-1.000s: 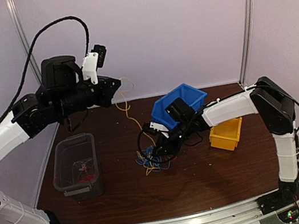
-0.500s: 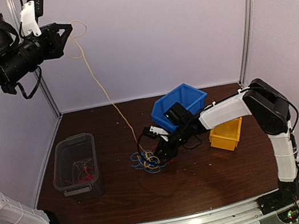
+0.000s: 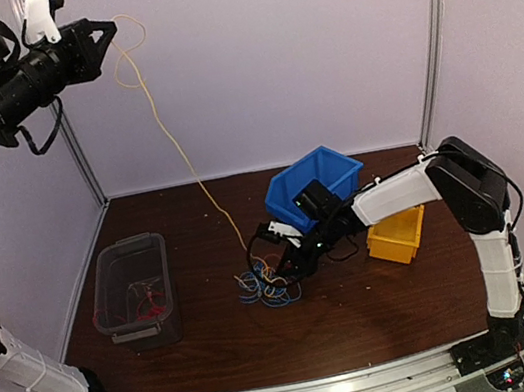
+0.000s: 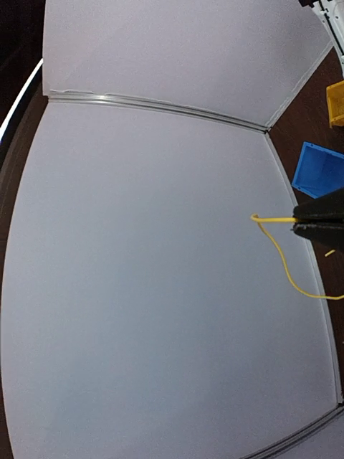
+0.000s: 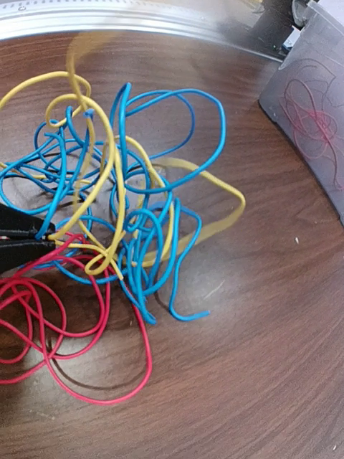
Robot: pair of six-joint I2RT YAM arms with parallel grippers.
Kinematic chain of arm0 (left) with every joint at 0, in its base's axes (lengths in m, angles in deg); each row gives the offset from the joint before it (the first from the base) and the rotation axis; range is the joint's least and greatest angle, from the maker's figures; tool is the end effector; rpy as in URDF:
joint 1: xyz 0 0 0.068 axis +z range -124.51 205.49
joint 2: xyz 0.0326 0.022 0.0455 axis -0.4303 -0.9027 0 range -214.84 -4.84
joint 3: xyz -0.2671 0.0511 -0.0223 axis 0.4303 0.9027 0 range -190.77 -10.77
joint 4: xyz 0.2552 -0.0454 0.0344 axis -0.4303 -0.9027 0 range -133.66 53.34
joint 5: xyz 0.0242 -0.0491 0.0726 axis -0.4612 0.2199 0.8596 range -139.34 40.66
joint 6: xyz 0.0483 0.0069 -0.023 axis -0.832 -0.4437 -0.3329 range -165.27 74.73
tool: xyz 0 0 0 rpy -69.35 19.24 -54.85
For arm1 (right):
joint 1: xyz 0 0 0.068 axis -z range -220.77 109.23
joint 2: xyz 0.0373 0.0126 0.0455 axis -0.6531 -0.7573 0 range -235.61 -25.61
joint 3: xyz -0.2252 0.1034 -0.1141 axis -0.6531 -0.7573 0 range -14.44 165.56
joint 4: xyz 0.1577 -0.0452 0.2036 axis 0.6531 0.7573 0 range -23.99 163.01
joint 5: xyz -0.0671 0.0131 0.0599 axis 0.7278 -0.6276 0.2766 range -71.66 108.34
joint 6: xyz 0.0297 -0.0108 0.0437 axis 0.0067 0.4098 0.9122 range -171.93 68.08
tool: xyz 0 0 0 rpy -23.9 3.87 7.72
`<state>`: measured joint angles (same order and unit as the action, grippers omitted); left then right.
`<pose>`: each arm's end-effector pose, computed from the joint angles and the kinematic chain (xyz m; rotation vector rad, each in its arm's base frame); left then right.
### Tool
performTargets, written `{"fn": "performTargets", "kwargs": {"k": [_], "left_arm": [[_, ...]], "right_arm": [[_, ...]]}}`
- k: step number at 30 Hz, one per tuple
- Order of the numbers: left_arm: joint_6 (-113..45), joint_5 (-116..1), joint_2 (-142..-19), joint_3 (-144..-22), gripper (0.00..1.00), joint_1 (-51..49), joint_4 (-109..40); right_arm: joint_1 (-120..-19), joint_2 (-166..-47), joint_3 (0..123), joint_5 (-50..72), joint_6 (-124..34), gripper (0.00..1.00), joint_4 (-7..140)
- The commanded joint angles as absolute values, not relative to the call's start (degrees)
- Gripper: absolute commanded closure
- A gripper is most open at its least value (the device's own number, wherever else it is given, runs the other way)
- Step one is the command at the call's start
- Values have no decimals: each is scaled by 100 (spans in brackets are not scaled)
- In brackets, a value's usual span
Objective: Untangle the cables
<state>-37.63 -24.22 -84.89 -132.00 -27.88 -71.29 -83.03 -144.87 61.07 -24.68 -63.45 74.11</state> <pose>0.1463 -0.1713 0.5921 0.2290 1.4733 -0.5458 0.3014 0.3067 0.1391 -1.4094 2.0391 1.1584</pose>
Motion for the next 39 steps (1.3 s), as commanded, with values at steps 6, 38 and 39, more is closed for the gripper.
{"fn": "performTargets", "kwargs": {"k": [6, 38, 39], "left_arm": [[-4466, -2005, -8357, -14085, 100, -2810, -6279], [-4081, -2899, -7834, -11909, 100, -2814, -5421], [-3979, -3044, -7808, -11551, 100, -2815, -5385]], "right_arm": [[-8019, -14348, 6010, -2147, -6475, 100, 7652], [-7919, -13548, 6202, -2278, -6981, 78, 8273], [-7921, -13396, 6192, -2305, -7068, 73, 8319]]}}
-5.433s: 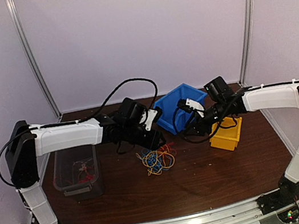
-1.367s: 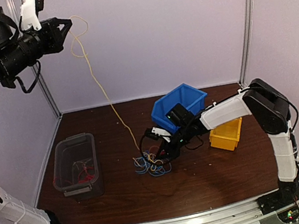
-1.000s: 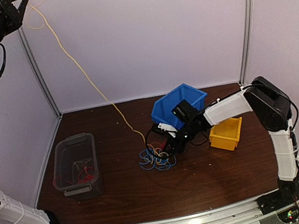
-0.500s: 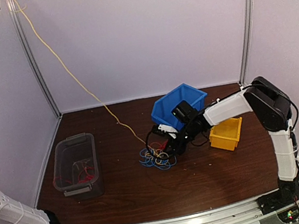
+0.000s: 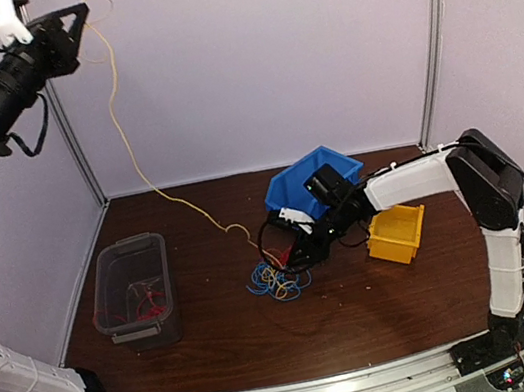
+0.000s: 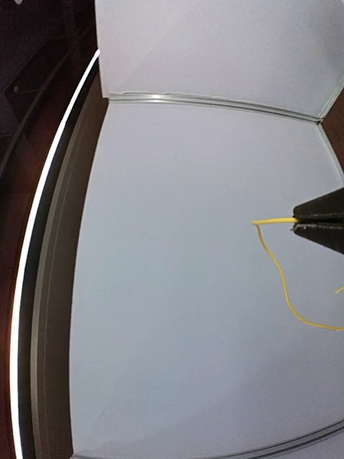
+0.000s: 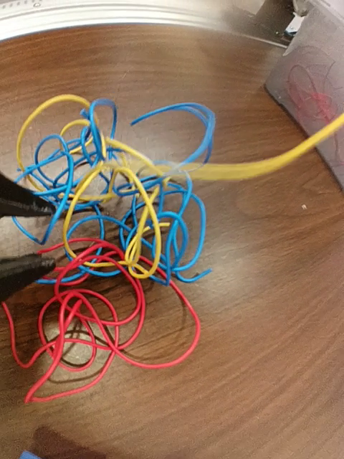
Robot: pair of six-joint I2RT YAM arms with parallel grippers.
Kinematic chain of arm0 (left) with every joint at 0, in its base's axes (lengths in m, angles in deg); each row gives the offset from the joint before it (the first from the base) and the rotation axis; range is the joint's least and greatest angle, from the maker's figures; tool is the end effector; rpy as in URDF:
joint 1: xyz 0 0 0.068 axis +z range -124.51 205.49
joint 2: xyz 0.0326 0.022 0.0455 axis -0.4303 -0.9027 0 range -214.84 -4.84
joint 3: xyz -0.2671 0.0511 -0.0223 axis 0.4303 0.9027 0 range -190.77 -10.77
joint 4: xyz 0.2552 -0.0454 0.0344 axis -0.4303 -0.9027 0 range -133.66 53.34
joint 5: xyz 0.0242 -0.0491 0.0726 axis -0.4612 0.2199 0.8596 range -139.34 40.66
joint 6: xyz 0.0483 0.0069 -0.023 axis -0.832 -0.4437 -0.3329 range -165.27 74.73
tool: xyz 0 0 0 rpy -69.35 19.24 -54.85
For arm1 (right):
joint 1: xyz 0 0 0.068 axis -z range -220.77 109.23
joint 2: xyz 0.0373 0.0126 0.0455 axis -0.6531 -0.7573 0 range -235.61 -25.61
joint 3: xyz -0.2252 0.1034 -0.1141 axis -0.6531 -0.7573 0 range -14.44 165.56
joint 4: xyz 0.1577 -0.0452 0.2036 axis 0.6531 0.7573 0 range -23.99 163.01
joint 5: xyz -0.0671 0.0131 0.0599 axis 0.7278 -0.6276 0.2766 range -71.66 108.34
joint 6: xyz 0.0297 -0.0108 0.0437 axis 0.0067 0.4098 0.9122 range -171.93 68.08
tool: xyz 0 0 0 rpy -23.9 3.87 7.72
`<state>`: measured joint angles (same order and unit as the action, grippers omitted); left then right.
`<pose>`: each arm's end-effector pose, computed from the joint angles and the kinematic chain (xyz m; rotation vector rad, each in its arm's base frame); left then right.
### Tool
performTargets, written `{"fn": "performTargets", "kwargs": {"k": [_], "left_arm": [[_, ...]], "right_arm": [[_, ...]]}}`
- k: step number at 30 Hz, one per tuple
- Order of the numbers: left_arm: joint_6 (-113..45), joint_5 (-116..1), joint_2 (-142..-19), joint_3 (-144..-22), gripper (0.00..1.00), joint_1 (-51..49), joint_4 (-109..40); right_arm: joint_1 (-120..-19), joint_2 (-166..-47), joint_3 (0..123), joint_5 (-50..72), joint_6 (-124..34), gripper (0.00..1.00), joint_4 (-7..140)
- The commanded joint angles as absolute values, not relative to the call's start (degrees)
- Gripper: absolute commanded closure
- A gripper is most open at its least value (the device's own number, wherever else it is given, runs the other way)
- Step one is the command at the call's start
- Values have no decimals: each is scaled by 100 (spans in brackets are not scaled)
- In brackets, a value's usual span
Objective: Untangle the cables
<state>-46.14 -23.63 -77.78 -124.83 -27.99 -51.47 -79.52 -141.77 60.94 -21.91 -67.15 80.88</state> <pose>0.1212 -0.1376 0.6192 0.1436 1.1692 -0.5627 0.3118 0.2797 0.1523 -1.3877 2.1007 1.0551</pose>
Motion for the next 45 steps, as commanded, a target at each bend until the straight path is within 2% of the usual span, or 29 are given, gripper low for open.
{"fn": "performTargets", "kwargs": {"k": [1, 4, 7, 14, 22, 26, 38, 45], "left_arm": [[-3887, -3165, -7794, -11342, 100, -2816, -5367], [-3635, -3514, -7803, -10894, 100, -2817, -5244], [-3496, -3752, -7783, -10564, 100, -2818, -4967], [-3267, -4068, -8033, -10445, 100, -2819, -4639], [-2972, -3743, -8320, -10672, 100, -2821, -4797], [-3007, -3695, -8495, -10872, 100, -2815, -5028], [-2999, -3642, -8455, -10875, 100, -2820, -5128], [-2952, -3643, -8360, -10731, 100, -2819, -5055]], "right_arm": [[-7915, -13239, 6187, -2367, -7187, 67, 8370], [-7926, -12823, 6138, -2482, -7385, 54, 8400], [-7936, -12634, 6287, -2567, -7399, 46, 8504], [-7992, -12643, 6718, -2641, -7299, 42, 8573], [-8071, -12786, 6915, -2136, -6926, 39, 8007], [-8101, -12851, 7048, -2254, -6774, 38, 7910], [-8366, -12788, 7154, -2349, -6616, 37, 7990], [-8370, -12773, 7190, -2417, -6541, 32, 7985]]}}
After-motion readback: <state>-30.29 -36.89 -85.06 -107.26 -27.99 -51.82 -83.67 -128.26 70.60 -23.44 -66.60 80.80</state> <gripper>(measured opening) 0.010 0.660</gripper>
